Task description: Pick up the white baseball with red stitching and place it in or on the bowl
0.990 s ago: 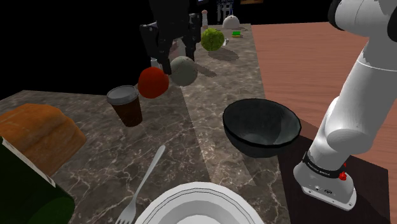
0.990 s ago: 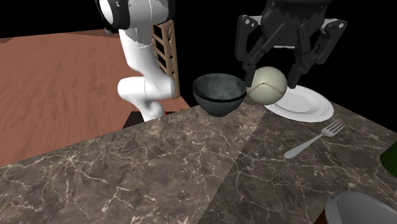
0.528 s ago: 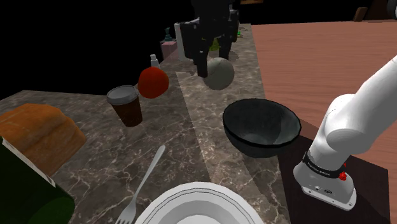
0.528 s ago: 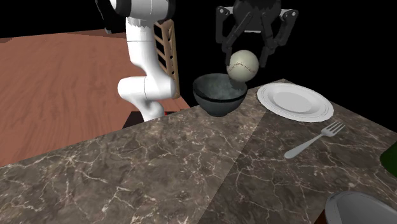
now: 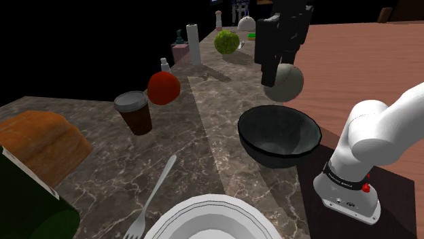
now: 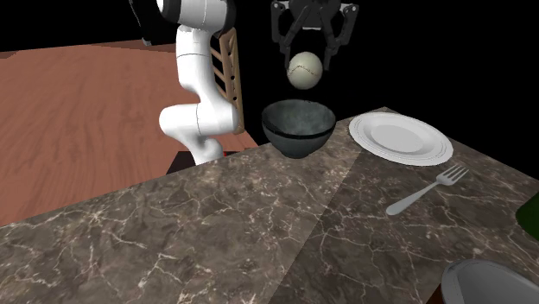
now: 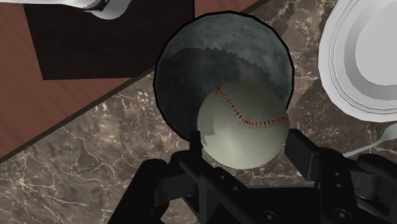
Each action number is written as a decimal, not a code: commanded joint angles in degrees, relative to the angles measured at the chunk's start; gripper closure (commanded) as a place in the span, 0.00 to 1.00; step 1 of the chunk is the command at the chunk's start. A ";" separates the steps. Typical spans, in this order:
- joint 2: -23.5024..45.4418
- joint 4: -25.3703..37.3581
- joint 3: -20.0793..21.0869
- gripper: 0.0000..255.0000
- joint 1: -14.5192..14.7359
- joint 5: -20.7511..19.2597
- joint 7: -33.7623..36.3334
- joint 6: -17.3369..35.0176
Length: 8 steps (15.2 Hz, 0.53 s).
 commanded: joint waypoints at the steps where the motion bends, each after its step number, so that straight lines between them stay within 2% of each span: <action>1: -2.03 -2.78 -0.61 1.00 0.58 0.60 -0.43 0.73; 8: -5.25 -10.75 -0.50 1.00 1.47 1.63 -1.34 5.57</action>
